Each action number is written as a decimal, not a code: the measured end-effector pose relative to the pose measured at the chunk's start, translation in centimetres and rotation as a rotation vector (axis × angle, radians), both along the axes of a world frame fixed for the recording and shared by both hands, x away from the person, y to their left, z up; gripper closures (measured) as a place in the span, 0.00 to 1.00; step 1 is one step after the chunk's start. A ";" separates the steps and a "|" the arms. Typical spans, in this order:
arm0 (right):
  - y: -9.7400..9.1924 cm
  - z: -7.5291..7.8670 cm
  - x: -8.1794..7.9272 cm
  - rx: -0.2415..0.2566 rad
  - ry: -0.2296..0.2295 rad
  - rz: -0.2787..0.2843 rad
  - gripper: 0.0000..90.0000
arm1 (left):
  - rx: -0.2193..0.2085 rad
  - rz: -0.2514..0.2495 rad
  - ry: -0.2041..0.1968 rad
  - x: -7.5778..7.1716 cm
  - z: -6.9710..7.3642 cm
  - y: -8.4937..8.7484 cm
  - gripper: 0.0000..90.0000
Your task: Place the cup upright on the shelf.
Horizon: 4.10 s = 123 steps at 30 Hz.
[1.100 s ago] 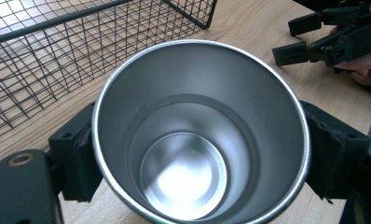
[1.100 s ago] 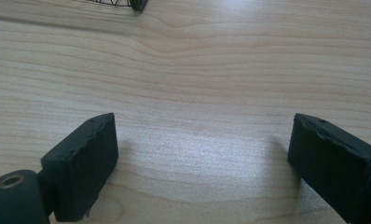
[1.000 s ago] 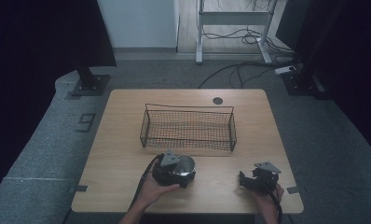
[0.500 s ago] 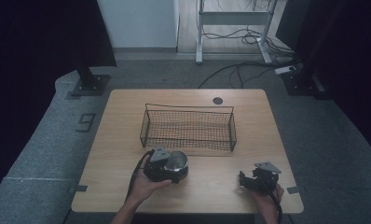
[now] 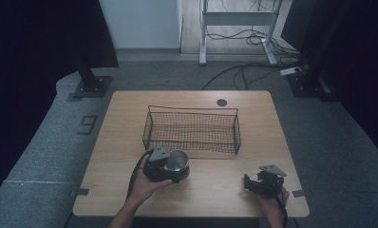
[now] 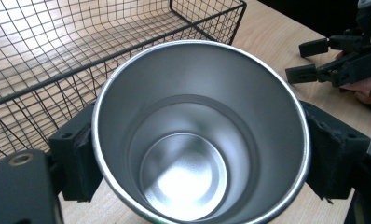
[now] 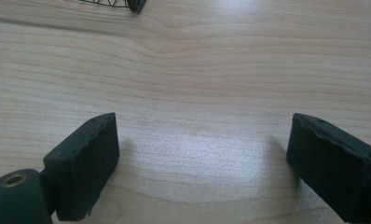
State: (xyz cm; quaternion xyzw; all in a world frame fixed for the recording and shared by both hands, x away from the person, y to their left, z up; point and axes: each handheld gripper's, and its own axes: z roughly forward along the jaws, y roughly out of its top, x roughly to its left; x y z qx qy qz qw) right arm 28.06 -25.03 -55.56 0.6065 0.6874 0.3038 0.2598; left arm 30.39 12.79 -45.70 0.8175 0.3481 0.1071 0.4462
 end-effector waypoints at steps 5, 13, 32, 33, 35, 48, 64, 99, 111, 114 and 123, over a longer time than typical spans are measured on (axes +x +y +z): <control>0.0 0.0 0.0 0.001 0.001 -0.001 0.10 | 0.001 0.000 -0.013 0.2 0.5 -0.1 0.16; 0.0 0.0 0.0 0.001 0.000 -0.002 0.10 | -0.001 -0.010 -0.019 0.4 1.1 -0.1 0.16; 0.0 0.0 0.0 0.001 0.000 -0.005 0.11 | -0.019 -0.022 -0.027 1.5 2.2 -0.4 0.16; 0.0 0.0 0.0 0.001 0.000 -0.005 0.11 | -0.018 -0.022 -0.026 1.6 2.2 -0.4 0.16; -0.1 0.0 0.0 0.001 0.000 -0.005 0.11 | -0.022 -0.021 -0.024 1.8 2.3 -0.3 0.16; -0.1 0.0 0.0 0.002 0.000 -0.008 0.11 | -0.020 -0.001 -0.022 3.0 2.8 -0.1 0.16; -0.1 0.0 0.0 0.003 -0.002 -0.012 0.12 | -0.026 -0.005 -0.026 4.3 4.3 -0.5 0.16; -0.1 0.0 0.1 0.001 -0.003 -0.012 0.12 | -0.010 0.014 -0.021 7.4 5.7 -1.0 0.16; -0.1 0.0 0.1 0.001 -0.004 -0.013 0.12 | -0.002 0.027 -0.013 8.5 5.8 -0.9 0.16; -0.2 0.0 0.2 0.000 -0.005 -0.013 0.12 | 0.012 0.029 -0.015 8.9 6.0 -1.1 0.16; -0.2 0.0 0.1 0.001 -0.007 -0.014 0.12 | 0.028 0.023 -0.020 9.5 6.3 -1.9 0.16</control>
